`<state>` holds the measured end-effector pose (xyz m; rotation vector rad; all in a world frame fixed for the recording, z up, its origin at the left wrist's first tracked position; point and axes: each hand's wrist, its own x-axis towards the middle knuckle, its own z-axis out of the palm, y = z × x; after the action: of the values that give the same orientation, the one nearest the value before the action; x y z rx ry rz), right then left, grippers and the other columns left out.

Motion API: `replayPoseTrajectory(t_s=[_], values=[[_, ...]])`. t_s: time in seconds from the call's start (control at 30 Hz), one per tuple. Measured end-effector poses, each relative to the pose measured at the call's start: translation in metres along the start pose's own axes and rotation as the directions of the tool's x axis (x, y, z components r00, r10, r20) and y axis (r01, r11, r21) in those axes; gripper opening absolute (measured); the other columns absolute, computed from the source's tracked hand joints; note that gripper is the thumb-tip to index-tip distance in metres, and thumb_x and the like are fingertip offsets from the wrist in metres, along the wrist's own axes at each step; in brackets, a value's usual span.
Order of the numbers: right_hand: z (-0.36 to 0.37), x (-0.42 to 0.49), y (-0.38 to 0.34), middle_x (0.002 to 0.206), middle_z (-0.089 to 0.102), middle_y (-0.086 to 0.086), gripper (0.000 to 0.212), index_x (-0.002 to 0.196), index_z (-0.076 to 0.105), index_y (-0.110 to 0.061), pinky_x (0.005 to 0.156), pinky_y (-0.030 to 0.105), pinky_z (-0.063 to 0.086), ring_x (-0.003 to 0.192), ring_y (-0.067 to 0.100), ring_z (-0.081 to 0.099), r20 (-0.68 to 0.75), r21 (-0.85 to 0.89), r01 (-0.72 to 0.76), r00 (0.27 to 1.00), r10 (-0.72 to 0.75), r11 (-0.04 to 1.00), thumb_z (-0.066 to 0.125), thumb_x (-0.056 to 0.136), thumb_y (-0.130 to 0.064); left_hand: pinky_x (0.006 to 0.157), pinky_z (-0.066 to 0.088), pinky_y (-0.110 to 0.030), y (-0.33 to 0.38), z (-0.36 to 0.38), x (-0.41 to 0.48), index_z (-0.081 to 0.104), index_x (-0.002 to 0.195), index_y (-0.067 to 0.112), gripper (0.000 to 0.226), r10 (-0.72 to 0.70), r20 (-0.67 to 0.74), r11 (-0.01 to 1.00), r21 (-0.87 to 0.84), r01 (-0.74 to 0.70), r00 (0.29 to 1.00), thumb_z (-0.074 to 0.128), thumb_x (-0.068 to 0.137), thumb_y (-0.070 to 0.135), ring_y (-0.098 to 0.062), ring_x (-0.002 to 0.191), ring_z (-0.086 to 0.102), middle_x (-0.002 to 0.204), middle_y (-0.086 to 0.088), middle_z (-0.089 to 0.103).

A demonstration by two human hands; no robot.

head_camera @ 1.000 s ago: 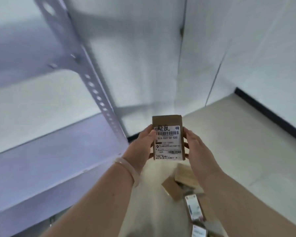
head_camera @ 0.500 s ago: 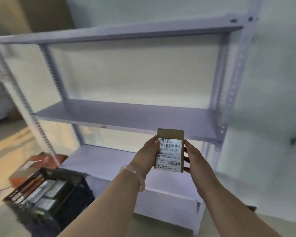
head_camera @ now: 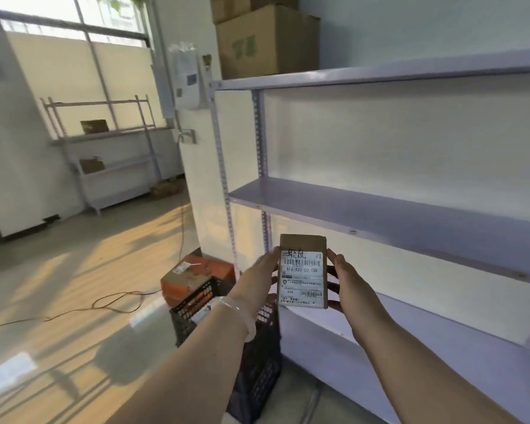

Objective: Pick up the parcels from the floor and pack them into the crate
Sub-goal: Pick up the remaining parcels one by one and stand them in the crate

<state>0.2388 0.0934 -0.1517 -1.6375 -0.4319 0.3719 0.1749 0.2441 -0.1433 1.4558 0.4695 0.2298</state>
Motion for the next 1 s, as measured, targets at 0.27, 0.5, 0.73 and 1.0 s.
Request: replayPoseTrajectory(t_s=[0.27,0.5,0.73,1.0], values=[[0.140,0.055,-0.021,0.084,0.067,-0.033,0.036,0.078,0.058,-0.072,0.098,0.043,0.042,0.099,0.003,0.059,0.133,-0.001,-0.011,0.991,0.011,1.000,0.023,0.084,-0.069,0.086,0.055,-0.040,0.017,-0.161,0.032,0.075,0.087,0.042,0.034,0.006,-0.010,0.997,-0.072,-0.007,1.000,0.047,0.086,0.061,-0.018,0.090,0.074,0.097,0.002,0.077],[0.199,0.123,0.001,0.118,0.063,-0.014,0.040,0.100,0.059,-0.055,0.105,0.049,0.039,0.112,0.014,0.057,0.181,0.022,-0.105,0.978,0.099,0.994,0.027,0.083,-0.072,0.087,0.055,-0.047,0.004,-0.225,0.082,0.068,0.110,0.022,0.038,-0.028,-0.093,0.981,-0.192,0.010,0.995,0.048,0.092,0.048,-0.028,0.101,0.069,0.094,-0.005,0.077],[0.227,0.212,0.038,0.119,0.064,-0.011,0.043,0.090,0.067,-0.047,0.106,0.050,0.039,0.111,0.015,0.056,0.234,0.131,-0.221,0.954,0.187,0.966,0.027,0.093,-0.063,0.091,0.054,-0.044,0.003,-0.247,0.160,0.064,0.106,0.026,0.031,-0.088,-0.141,0.990,-0.120,0.071,0.986,0.042,0.096,0.045,-0.027,0.108,0.063,0.111,-0.007,0.069],[0.253,0.306,0.065,0.085,0.074,-0.020,0.049,0.087,0.071,-0.044,0.103,0.048,0.040,0.097,0.009,0.063,0.285,0.117,-0.293,0.925,0.251,0.949,0.025,0.097,-0.057,0.080,0.058,-0.038,-0.001,-0.273,0.256,0.064,0.107,0.022,0.033,-0.144,-0.164,0.989,-0.040,0.139,0.976,0.048,0.093,0.048,-0.022,0.104,0.066,0.107,-0.003,0.071]])
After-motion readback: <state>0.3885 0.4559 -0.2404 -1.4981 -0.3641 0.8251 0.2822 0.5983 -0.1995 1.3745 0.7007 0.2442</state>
